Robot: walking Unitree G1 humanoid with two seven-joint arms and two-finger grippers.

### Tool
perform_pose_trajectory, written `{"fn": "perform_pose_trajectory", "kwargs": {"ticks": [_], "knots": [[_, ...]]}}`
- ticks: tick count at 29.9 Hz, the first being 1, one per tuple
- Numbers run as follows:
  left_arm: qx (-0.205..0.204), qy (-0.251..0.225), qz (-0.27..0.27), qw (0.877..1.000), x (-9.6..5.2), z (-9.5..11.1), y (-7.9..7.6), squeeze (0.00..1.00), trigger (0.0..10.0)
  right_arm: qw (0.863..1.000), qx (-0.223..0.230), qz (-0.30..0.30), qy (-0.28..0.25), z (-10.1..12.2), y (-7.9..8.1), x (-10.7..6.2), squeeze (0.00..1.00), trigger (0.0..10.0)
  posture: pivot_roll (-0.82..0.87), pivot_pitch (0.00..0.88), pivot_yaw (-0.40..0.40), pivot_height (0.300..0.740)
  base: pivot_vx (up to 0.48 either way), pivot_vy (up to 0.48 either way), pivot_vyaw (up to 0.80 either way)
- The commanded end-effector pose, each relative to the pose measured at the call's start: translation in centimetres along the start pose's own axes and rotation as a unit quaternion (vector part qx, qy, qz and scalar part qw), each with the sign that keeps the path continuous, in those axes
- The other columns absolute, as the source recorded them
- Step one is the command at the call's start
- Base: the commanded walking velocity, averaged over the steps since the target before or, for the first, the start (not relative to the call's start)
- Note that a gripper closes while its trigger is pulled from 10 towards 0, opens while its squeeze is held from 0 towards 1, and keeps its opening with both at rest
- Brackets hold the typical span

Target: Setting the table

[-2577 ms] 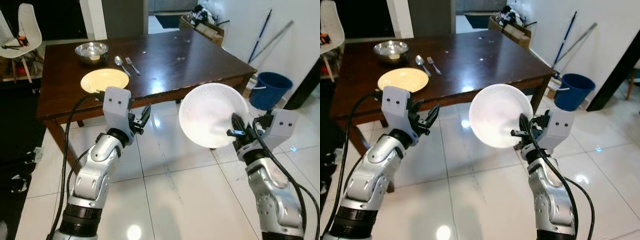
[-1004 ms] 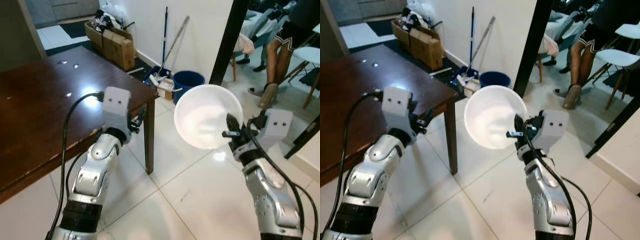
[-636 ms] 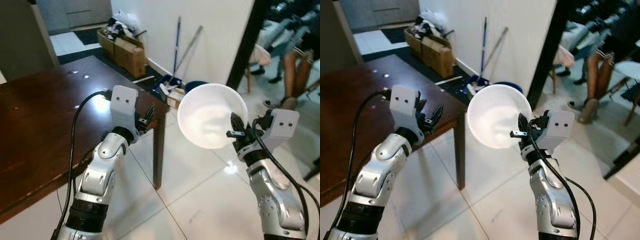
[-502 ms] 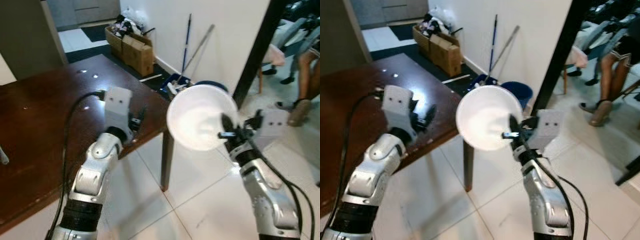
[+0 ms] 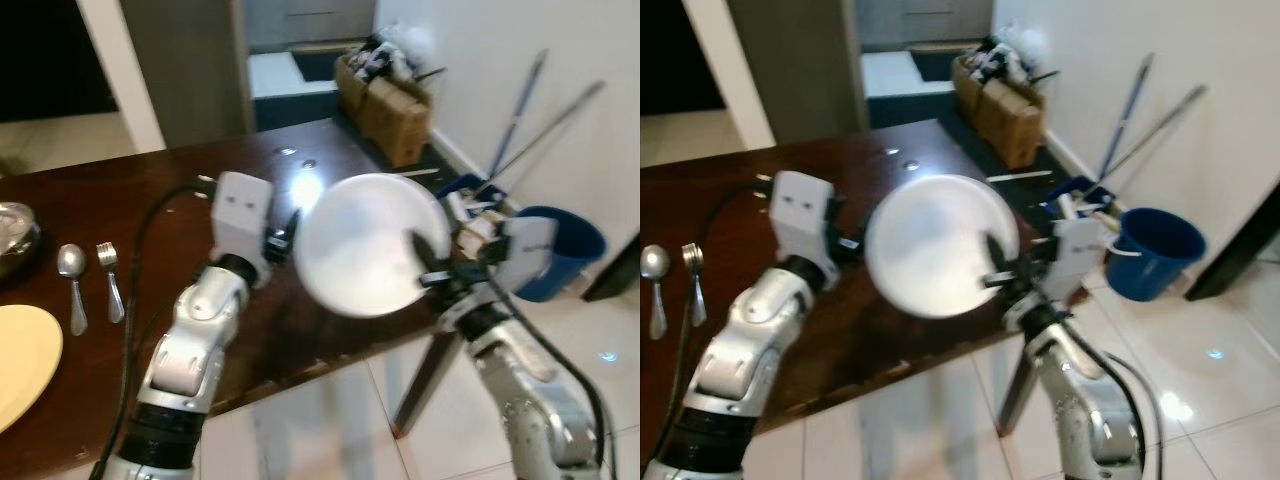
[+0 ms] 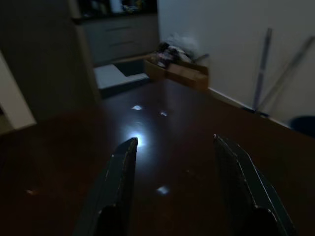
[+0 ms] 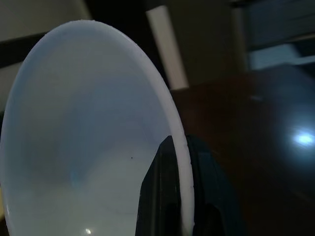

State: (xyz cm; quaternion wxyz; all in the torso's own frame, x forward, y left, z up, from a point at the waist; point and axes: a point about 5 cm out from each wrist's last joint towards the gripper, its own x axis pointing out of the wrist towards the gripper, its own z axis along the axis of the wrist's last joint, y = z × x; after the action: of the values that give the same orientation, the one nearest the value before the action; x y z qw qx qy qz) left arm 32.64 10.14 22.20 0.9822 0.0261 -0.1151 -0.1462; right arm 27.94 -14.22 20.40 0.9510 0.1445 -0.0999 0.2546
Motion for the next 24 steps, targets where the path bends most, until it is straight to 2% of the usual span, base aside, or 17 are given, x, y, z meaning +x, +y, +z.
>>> {"fn": "perform_pose_trajectory", "kwargs": {"ticks": [1,5,7,9,11,15,19,20,24], "knots": [[0.003,0.000,-0.013,1.000,-0.1,0.0,-0.6,0.00,10.0,1.000,0.010,0.014,-0.004,0.3,0.2,-0.4,0.00,10.0,-0.07,0.007,0.093,0.740,0.454,0.000,0.00],[0.004,-0.001,-0.017,1.000,-0.1,0.0,-0.8,0.00,10.0,0.999,0.037,0.025,-0.003,0.4,0.4,-0.5,0.00,10.0,-0.07,0.007,0.092,0.740,0.453,0.000,0.00],[0.003,0.000,-0.020,1.000,-0.1,0.0,-1.0,0.00,10.0,0.999,0.051,-0.002,-0.010,0.5,-0.3,-0.5,0.00,10.0,-0.07,0.007,0.091,0.740,0.369,0.000,0.00],[0.003,0.000,-0.020,1.000,-0.1,0.0,-1.0,0.00,10.0,0.999,0.051,-0.002,-0.010,0.5,-0.3,-0.5,0.00,10.0,-0.07,0.007,0.091,0.740,0.319,0.000,0.00],[0.001,0.003,-0.022,1.000,-0.1,0.0,-1.1,0.00,10.0,0.997,0.063,-0.043,-0.014,0.6,-1.6,-0.5,0.00,10.0,-0.07,0.008,0.092,0.740,0.000,0.000,0.00],[-0.002,0.005,-0.022,1.000,-0.2,0.0,-1.2,0.00,10.0,0.994,0.077,-0.082,-0.004,0.3,-2.8,-0.7,0.00,10.0,-0.07,0.008,0.091,0.740,0.000,0.000,0.00],[0.000,0.007,-0.018,1.000,-0.3,0.0,-1.0,0.00,10.0,0.991,0.084,-0.101,0.016,-0.3,-3.5,-0.9,0.00,10.0,-0.07,0.009,0.090,0.740,0.000,0.000,0.00],[0.003,0.010,-0.010,1.000,-0.4,0.0,-0.5,0.00,10.0,0.989,0.084,-0.116,0.034,-0.7,-4.0,-1.0,0.00,10.0,-0.07,0.010,0.091,0.740,0.000,0.000,0.00],[0.016,0.017,0.005,1.000,-0.7,0.0,0.4,0.00,10.0,0.986,0.091,-0.135,0.040,-0.9,-4.7,-0.9,0.00,10.0,-0.06,0.009,0.092,0.740,0.000,0.000,0.00]]}}
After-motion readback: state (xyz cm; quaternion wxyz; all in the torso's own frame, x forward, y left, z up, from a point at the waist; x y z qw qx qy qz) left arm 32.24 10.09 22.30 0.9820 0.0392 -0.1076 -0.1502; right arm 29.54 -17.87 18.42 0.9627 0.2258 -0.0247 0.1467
